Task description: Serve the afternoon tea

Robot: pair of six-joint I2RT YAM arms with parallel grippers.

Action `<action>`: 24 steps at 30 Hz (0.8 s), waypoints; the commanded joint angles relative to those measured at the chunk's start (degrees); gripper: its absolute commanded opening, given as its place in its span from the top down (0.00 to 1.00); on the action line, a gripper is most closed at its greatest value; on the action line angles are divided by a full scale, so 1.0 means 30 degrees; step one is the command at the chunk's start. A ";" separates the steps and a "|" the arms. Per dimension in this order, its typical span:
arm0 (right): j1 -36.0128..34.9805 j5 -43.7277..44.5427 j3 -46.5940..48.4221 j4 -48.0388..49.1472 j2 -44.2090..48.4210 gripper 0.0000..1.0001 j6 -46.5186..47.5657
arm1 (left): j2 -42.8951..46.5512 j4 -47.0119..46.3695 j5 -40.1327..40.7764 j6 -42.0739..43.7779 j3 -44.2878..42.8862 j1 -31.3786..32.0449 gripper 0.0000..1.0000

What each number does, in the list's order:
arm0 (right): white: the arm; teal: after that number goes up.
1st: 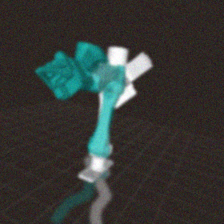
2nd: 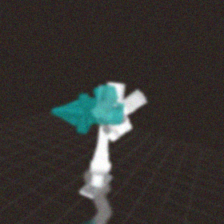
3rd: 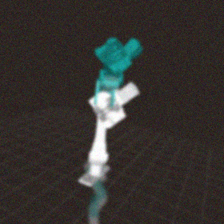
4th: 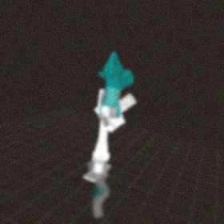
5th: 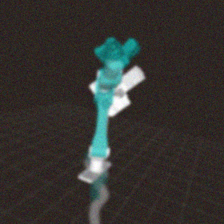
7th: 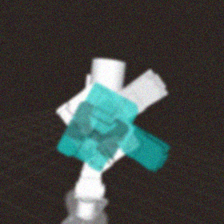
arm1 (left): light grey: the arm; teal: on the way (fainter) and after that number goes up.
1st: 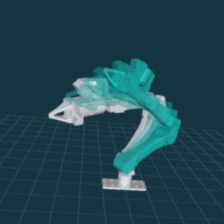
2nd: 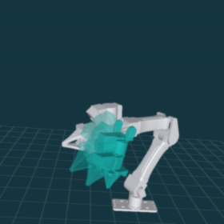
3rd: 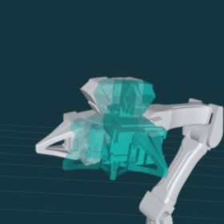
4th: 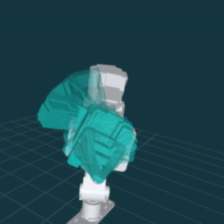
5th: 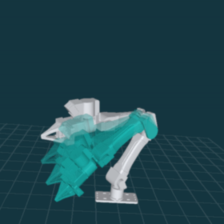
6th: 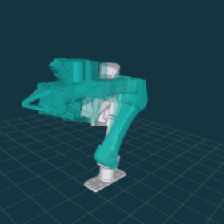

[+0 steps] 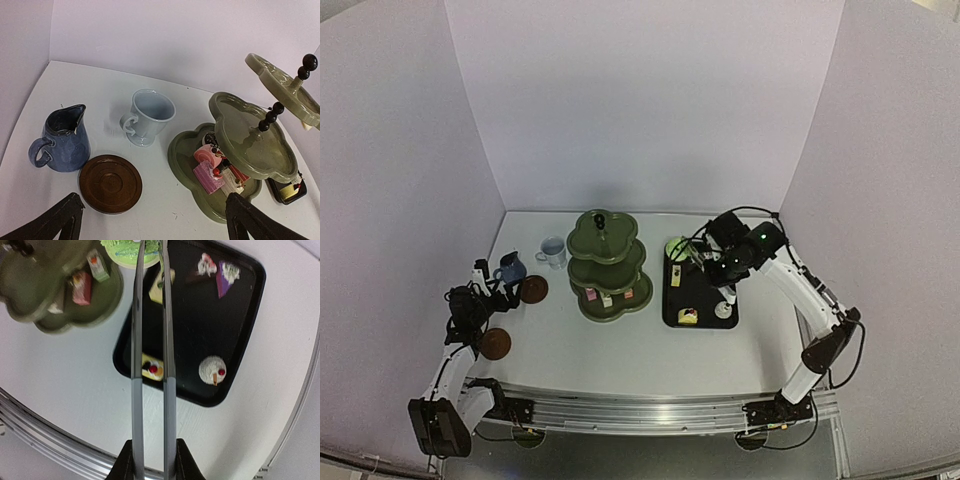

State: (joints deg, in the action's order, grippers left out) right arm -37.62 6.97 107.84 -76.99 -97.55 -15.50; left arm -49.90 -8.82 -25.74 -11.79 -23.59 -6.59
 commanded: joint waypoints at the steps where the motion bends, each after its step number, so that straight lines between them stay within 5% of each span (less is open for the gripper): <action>1: 0.0030 0.0336 0.4099 0.1283 -0.1356 1.00 0.0525 | -0.0337 0.0026 0.0153 0.0226 -0.0946 -0.0082 0.00; 13: 0.0030 -0.1974 0.6610 0.2643 -0.5113 1.00 0.1708 | 0.0971 0.1839 -0.4593 0.3112 -0.1706 0.0027 0.02; 24: -0.0605 -0.2108 0.6579 0.3307 -0.6156 1.00 0.1816 | 0.0247 0.0489 -0.2540 0.3743 -0.0283 0.0535 0.01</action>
State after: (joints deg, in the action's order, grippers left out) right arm -38.12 1.92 125.08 -69.66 -115.43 -10.84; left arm -48.05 -5.84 -35.63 -1.79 -24.54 -5.14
